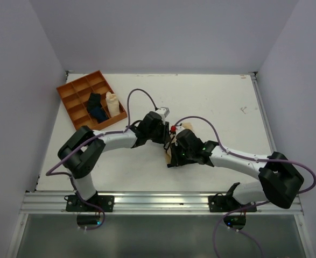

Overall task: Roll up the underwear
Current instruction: Fold the underwear

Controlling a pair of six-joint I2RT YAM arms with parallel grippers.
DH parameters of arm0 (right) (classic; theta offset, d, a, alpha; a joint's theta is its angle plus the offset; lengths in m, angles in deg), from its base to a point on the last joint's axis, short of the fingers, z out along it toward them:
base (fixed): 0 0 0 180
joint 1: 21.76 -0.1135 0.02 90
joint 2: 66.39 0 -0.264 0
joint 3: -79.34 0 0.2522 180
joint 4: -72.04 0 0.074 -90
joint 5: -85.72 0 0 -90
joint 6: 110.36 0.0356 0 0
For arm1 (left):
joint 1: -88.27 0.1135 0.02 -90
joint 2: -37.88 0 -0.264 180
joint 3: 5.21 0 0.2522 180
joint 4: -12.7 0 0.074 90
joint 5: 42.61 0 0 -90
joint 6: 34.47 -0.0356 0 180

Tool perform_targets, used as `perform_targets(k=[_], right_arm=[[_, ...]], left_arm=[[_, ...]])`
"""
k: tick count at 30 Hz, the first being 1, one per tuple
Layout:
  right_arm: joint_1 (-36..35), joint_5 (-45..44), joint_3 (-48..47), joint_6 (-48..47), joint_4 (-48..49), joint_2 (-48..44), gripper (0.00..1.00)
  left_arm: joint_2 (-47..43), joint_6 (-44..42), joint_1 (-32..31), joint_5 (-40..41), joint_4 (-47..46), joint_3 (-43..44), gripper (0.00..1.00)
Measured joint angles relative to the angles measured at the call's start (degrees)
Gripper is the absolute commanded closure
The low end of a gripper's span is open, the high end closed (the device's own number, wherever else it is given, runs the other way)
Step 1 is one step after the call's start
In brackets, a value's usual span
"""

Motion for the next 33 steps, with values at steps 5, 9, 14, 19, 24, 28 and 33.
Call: perform_targets(k=[5, 9, 14, 19, 24, 28, 33], right_arm=[[-0.1, -3.9, 0.0, 1.5, -1.8, -4.4, 0.7], [-0.1, -9.8, 0.0, 3.5, -3.9, -9.3, 0.7], [0.7, -17.5, -0.3, 5.9, -7.2, -11.2, 0.68], [5.3, -20.6, -1.3, 6.5, -9.6, -11.0, 0.68], [7.3, -21.1, -1.5, 6.4, -10.3, -11.0, 0.68], [7.5, -21.0, -1.2, 6.3, -10.2, -11.2, 0.67], [8.9, -20.9, 0.3, 6.0, -9.9, -11.4, 0.67]], left_arm=[[-11.2, 0.2, 0.0, 2.0, -0.6, -6.2, 0.6], [-16.1, 1.6, 0.0, -0.6, -3.8, -12.9, 0.56], [-13.5, 4.7, -0.5, -5.2, -7.2, -16.9, 0.51], [-9.3, 7.8, -2.0, -8.5, -11.8, -17.0, 0.5], [-8.0, 9.4, -2.7, -8.9, -13.8, -17.0, 0.5], [-8.1, 9.8, -3.5, -7.3, -14.0, -17.0, 0.5], [-8.1, 10.8, -6.0, -3.6, -12.2, -15.8, 0.5]])
